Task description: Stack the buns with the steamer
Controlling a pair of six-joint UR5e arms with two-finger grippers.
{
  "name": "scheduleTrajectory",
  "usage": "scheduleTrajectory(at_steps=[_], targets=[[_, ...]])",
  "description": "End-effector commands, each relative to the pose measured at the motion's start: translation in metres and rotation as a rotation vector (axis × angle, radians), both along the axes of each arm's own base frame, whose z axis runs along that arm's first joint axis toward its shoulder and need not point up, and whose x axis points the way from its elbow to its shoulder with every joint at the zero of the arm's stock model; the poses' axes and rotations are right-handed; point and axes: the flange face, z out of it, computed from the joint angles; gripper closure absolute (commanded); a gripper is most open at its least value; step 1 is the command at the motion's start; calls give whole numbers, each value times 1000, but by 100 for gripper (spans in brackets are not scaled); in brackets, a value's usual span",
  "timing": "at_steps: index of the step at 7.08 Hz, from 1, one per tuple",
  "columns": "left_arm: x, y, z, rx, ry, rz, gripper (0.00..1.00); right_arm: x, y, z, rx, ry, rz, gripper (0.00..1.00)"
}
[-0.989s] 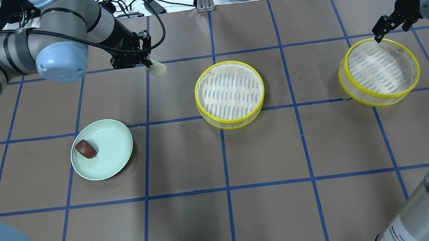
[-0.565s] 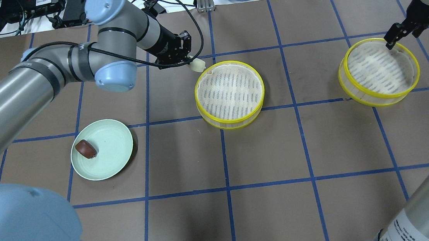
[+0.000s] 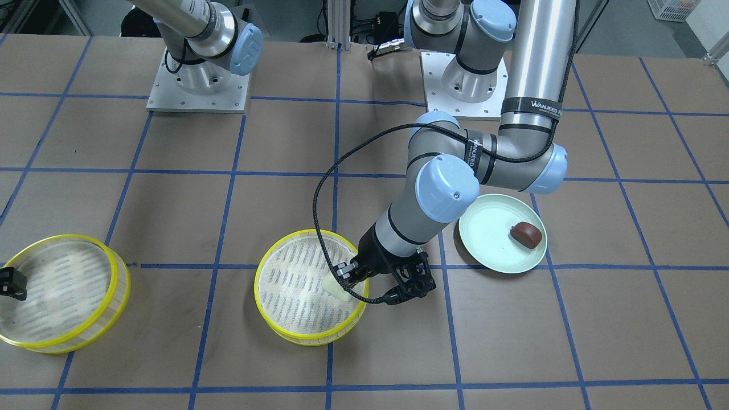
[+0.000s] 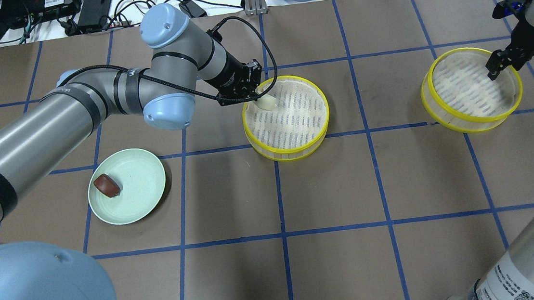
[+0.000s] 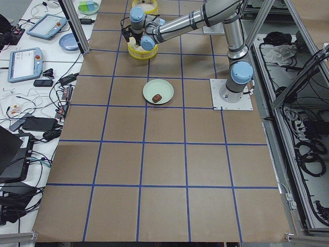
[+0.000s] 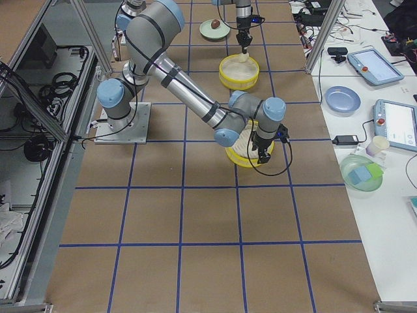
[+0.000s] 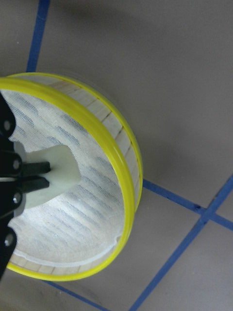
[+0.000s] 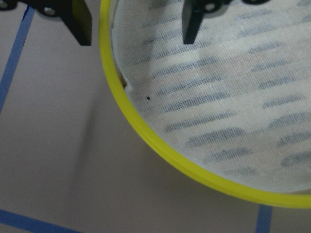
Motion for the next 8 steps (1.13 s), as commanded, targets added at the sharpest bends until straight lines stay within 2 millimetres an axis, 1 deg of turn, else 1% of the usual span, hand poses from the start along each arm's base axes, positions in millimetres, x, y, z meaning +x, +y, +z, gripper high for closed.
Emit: scheduleTrajectory(at_steps=[1, 2, 3, 4, 5, 6, 7, 8], targets=[[2, 14, -12, 65, -18, 1, 63, -13, 6, -8, 9, -14, -23, 81], [2, 12, -6, 48, -16, 1, 27, -13, 6, -4, 5, -12, -28, 100], [2, 10, 2, 26, -15, -3, 0, -11, 6, 1, -1, -12, -25, 100], [5, 8, 6, 17, -14, -2, 0, -8, 6, 9, -9, -7, -31, 100], [37, -9, 32, -25, -33, 25, 0, 6, 8, 43, -38, 9, -35, 100], [76, -16, 55, -41, -62, -44, 0, 48, 11, 74, -17, -5, -72, 100], [125, -13, 77, -24, -170, -102, 0, 96, 8, 98, -23, -23, -96, 100], [161, -2, 92, 6, -283, -187, 0, 149, 4, 118, -54, -31, -100, 100]])
